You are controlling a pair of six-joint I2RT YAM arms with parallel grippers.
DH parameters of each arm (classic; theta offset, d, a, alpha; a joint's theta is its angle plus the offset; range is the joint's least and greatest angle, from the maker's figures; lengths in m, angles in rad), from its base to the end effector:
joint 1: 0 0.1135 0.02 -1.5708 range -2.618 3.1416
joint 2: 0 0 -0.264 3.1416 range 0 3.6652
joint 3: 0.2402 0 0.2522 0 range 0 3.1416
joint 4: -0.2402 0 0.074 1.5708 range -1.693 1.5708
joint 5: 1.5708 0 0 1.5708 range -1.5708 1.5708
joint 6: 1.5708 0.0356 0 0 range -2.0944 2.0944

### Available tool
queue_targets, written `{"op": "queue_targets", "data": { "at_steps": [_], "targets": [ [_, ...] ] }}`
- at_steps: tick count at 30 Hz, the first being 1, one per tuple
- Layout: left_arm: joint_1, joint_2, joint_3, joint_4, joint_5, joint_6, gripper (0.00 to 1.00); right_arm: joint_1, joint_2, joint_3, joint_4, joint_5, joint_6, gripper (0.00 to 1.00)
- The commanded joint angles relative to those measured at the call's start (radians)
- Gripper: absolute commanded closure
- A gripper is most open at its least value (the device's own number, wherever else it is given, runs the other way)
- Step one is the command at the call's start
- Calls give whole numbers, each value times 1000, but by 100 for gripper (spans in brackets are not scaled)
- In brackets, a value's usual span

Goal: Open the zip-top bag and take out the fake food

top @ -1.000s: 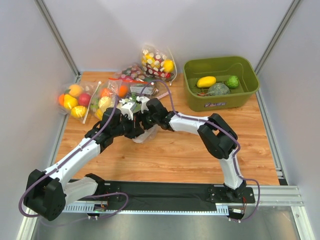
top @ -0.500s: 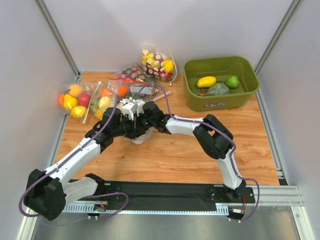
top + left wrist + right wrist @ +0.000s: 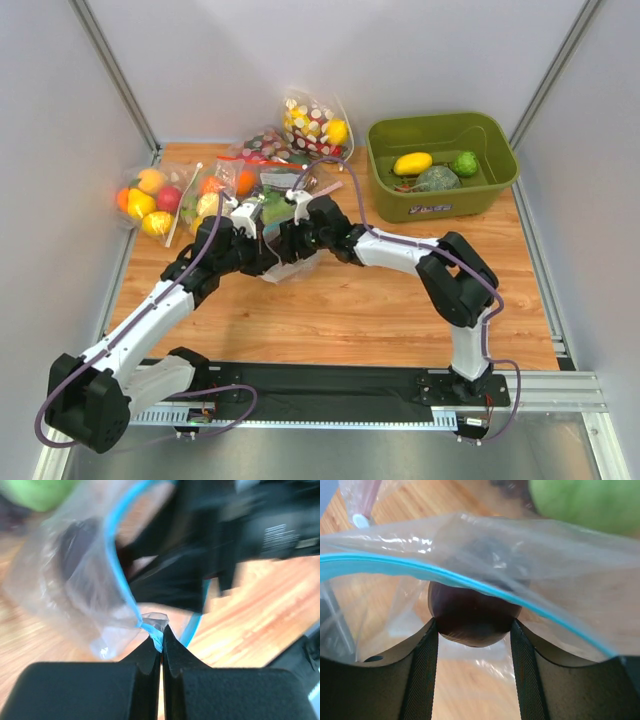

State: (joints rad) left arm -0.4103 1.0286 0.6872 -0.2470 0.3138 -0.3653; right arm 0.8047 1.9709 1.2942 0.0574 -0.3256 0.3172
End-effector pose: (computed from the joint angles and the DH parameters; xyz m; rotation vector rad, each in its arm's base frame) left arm 0.2014 -0.0996 0.2543 0.2383 2.2200 -0.7759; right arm 0.2962 0.3243 0.1875 -0.7509 2.2055 0.9592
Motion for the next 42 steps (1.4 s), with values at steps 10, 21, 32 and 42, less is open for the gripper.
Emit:
{"op": "queue_targets", "data": {
  "at_steps": [10,21,32,42],
  "targets": [
    [44,-24,37,-95,-140,14,100,-67,-282,-79,-53,1,-50,79],
    [68,-21,55,-100,-148,9,100,-68,-398,-88,-269,-156,-115,79],
    [73,7,78,-83,62,35,100,-171,-622,-64,-407,-18,-208,79],
    [1,53,183,-146,231,131,100,-593,-563,45,-286,3,-158,80]
  ]
}}
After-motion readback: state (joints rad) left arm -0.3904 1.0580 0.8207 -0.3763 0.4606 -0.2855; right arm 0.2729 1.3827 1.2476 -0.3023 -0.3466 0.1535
